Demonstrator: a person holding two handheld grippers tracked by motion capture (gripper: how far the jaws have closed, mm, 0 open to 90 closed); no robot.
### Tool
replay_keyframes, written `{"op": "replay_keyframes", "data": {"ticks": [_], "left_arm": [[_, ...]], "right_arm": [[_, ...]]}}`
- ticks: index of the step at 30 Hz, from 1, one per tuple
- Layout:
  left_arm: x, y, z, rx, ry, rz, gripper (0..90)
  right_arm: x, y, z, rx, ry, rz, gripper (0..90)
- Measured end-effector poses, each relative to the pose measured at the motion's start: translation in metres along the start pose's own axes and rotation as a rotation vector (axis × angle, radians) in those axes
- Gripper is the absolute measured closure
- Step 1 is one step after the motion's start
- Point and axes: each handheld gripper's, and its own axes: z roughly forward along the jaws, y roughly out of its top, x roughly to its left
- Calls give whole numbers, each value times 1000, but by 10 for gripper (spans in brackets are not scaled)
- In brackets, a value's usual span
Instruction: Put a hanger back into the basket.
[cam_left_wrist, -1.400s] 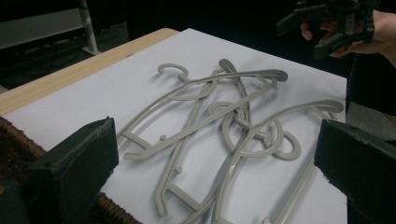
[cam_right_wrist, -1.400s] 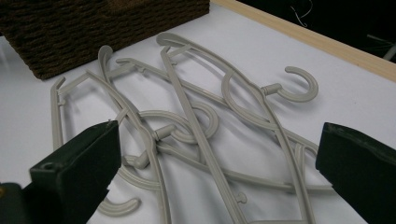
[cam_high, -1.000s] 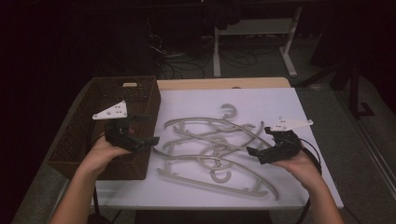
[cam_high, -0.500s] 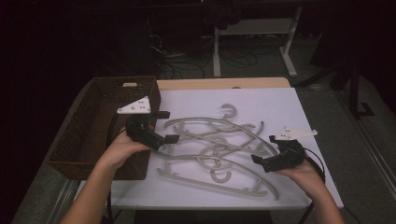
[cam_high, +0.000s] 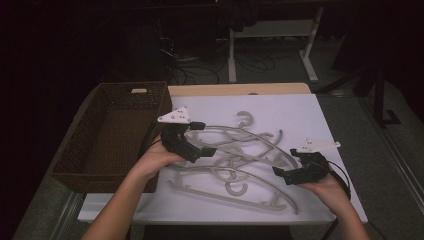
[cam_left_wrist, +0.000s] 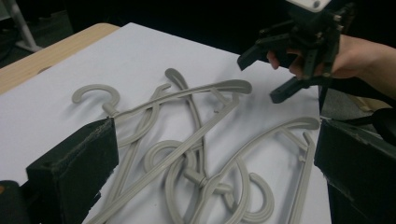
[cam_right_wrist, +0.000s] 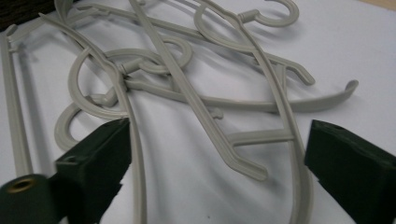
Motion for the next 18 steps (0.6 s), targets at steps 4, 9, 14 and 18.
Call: {"op": "replay_keyframes", "data": {"ticks": [4,9,14,18], "left_arm": [[-1,-2,6,5,-12,-3,0],[-2,-5,11,15,-14,-3,0],[-2,-9,14,18,-15,-5,0],[-3,-15,20,28,-12,-7,0]], "right_arm": [[-6,-2,2,9,-22,26,280],[-11,-3,3,44,-28,49,515],[-15,-8,7,107,-42,65,679],[-18,-9,8,129,-45,63,777]]}}
